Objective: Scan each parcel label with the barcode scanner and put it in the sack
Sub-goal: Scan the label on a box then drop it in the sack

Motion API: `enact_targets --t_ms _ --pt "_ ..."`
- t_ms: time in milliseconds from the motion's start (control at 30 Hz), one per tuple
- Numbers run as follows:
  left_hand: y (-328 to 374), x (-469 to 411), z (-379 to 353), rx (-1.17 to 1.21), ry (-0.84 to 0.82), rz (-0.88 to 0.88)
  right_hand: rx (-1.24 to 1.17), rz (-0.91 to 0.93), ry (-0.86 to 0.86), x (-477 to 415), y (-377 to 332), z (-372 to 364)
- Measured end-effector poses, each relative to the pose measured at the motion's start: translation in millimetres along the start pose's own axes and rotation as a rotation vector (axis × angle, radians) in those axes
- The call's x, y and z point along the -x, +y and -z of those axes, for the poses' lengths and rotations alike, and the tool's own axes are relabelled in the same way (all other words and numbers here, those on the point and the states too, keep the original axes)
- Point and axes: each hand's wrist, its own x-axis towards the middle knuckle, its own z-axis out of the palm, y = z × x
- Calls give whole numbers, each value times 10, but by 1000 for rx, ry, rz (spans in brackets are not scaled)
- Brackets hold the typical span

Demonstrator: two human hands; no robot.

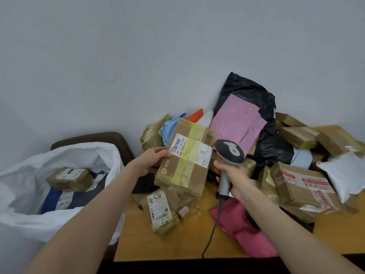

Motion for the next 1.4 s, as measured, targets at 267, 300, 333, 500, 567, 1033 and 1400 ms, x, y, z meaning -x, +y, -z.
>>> enact_targets --t_ms 267,300,333,500,567,1033,1400 --pt "-33 -217 23 -401 -206 30 137 -173 -184 -47 471 -355" --pt "-49 -257 21 -431 -197 8 150 -197 -175 -74 538 -402" --pt "-80 -297 34 -457 -171 -18 161 -212 -163 -110 593 -442" --pt "-438 -239 135 -225 221 -136 175 -224 -126 -237 684 -569" --pt "-659 -54 98 150 385 -22 173 -220 -123 -255 686 -586" --pt "-1244 300 -191 505 238 81 229 -132 -193 113 382 -491" --pt "-1104 451 -82 428 243 37 518 55 -141 829 274 -307"
